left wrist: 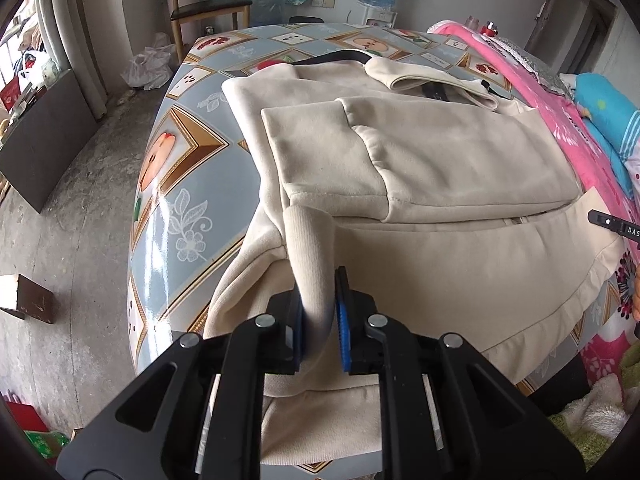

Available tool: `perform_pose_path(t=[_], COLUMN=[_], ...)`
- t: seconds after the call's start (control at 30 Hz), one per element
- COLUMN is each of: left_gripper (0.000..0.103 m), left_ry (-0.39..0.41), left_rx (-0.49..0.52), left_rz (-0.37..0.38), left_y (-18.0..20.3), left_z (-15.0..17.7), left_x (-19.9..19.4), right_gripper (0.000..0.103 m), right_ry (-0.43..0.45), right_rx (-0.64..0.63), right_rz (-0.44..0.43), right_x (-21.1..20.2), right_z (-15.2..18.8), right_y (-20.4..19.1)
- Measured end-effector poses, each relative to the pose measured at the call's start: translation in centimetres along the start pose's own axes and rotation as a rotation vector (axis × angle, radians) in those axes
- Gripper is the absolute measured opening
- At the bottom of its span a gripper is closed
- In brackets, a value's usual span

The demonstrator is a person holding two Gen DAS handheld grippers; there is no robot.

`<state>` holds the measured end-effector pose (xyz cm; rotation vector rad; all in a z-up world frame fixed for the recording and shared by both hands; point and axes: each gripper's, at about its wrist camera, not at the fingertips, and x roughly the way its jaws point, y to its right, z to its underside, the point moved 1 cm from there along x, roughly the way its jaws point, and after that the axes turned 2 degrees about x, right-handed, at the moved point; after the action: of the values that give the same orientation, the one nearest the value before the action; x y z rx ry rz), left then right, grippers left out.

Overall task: Fold large clothes
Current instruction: 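Lift the hem with both grippers and fold it over the jacket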

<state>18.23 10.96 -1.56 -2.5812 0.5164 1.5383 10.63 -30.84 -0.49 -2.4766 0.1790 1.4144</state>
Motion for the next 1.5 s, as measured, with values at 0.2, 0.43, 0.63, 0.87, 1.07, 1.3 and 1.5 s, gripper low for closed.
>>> perform_pose_path(t=[0.2, 0.43, 0.63, 0.87, 1.07, 1.3, 1.5], left_gripper=[0.013, 0.013, 0.01, 0.008, 0.006, 0.005, 0.005], left_ry=[-0.003, 0.015, 0.051, 0.104, 0.118, 0.152, 0.195], left_rx=[-0.016, -0.028, -0.003, 0.016, 0.03, 0.023, 0.028], left_rz=[0.003, -0.017, -0.038, -0.045, -0.059, -0.073, -0.076], left_y=[0.0, 0.1, 0.6, 1.3, 1.9, 2.4, 2.8], left_z=[0.0, 0.2, 0.4, 0.8, 1.2, 1.6, 2.3], left_x=[0.3, 0.2, -0.8, -2.7, -3.5, -4.5, -5.8], right_gripper=[0.01, 0.009, 0.009, 0.008, 0.008, 0.007, 0.007], right_ry=[-0.009, 0.007, 0.039, 0.093, 0.134, 0.161, 0.185], right_rx=[-0.019, -0.052, -0.052, -0.068, -0.08, -0.092, -0.112], right_rz=[0.023, 0.064, 0.088, 0.105, 0.116, 0.119, 0.123], right_x=[0.2, 0.1, -0.3, -1.8, -3.1, -4.2, -5.3], right_z=[-0.1, 0.1, 0.4, 0.8, 1.3, 1.8, 2.1], right_y=[-0.4, -0.9, -1.2, -1.8, -2.2, -2.6, -2.9])
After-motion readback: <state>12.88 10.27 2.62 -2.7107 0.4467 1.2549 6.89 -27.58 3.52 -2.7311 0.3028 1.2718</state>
